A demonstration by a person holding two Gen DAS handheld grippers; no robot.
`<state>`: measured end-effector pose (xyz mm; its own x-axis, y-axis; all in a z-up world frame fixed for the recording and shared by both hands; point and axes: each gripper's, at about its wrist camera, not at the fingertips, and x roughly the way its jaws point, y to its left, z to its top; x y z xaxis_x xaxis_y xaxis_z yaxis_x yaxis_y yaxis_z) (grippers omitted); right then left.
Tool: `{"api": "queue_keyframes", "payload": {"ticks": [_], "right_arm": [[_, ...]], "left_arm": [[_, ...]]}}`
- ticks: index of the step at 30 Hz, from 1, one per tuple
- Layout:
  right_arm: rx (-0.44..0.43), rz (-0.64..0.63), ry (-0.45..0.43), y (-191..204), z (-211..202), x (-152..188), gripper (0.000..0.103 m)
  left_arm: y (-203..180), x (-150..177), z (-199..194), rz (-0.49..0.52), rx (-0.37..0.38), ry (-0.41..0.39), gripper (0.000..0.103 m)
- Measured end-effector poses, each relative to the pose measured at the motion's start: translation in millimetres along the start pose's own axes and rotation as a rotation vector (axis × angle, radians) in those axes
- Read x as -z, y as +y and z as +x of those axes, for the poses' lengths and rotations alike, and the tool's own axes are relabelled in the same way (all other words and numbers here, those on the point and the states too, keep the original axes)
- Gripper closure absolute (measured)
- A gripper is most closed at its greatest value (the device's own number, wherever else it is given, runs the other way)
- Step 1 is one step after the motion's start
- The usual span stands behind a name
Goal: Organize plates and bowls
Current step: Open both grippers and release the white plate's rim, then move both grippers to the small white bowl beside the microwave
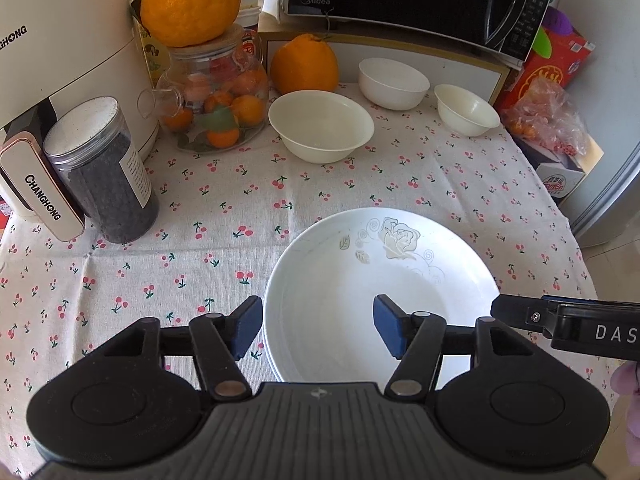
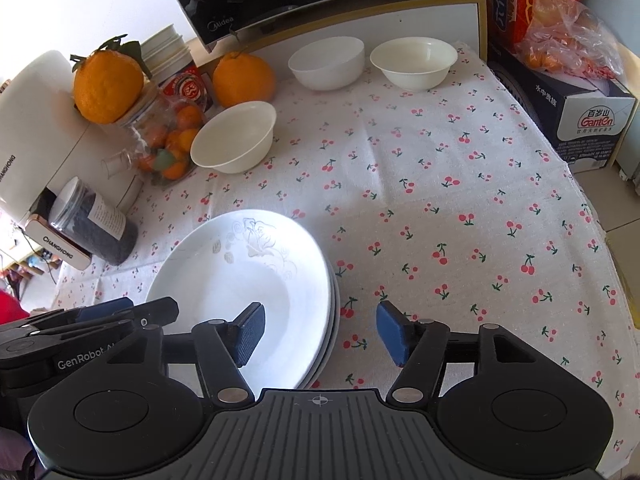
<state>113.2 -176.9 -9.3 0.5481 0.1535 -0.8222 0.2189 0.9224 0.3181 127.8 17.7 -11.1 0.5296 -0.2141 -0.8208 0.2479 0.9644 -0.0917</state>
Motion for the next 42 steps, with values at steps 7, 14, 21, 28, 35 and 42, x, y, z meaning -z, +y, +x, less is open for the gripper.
{"api": "queue_keyframes", "payload": {"ticks": [7,14,21,28,35,42], "right_arm": [[-0.003,0.068,-0.038,-15,-7,-9,0.024],[0.0,0.135,-0.086,-31,-13,-18,0.02],[-0.015,0.168,-0.143,-47,-6,-20,0.019],[-0.03,0.201,-0.193,-64,11,-31,0.019],[-0.058,0.23,-0.241,-77,24,-44,0.014],[-0.036,0.221,-0.241,-85,38,-76,0.014]], "left_arm": [[0,-9,-1,-0.065,-0.006,-0.024,0.015],[-3,-17,1,-0.127,-0.02,-0.041,0.006],[-6,-22,8,-0.173,0.004,-0.095,0.005],[-13,-32,18,-0.162,0.026,-0.144,0.003],[-18,-47,29,-0.142,0.026,-0.126,0.002],[-18,-64,39,-0.114,0.022,-0.072,0.002]]}}
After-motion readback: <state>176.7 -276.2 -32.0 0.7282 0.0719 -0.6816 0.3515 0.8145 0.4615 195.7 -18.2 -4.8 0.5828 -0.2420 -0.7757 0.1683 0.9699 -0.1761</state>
